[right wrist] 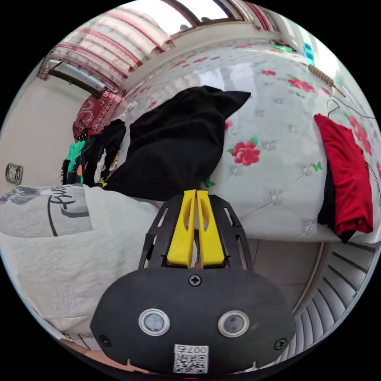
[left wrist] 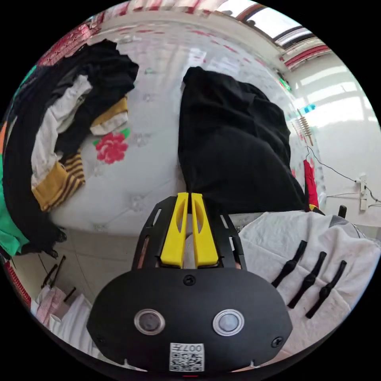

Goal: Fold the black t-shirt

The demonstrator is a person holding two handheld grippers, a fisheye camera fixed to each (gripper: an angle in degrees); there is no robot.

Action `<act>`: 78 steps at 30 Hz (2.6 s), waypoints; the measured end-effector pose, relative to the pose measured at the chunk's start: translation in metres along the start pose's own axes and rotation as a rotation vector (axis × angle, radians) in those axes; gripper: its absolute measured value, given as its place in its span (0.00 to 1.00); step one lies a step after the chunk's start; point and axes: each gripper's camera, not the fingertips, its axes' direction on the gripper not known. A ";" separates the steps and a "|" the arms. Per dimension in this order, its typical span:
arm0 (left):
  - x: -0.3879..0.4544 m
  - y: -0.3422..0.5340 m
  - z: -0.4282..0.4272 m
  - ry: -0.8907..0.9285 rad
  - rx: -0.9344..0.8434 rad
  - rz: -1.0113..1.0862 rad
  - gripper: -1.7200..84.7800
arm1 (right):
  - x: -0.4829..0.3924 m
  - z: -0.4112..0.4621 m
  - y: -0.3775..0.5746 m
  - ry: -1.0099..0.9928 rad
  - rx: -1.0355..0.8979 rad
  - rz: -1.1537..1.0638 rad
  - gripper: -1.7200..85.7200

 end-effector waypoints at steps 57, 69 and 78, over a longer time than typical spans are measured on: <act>0.000 -0.076 -0.055 0.267 0.158 0.033 0.01 | -0.003 0.045 -0.080 -0.102 0.176 0.069 0.02; 0.055 -0.246 -0.102 0.063 0.352 -0.049 0.12 | -0.033 0.019 -0.295 0.085 0.325 0.001 0.04; 0.048 -0.205 -0.038 -0.014 0.132 0.080 0.13 | 0.016 0.091 -0.287 0.066 0.136 0.070 0.06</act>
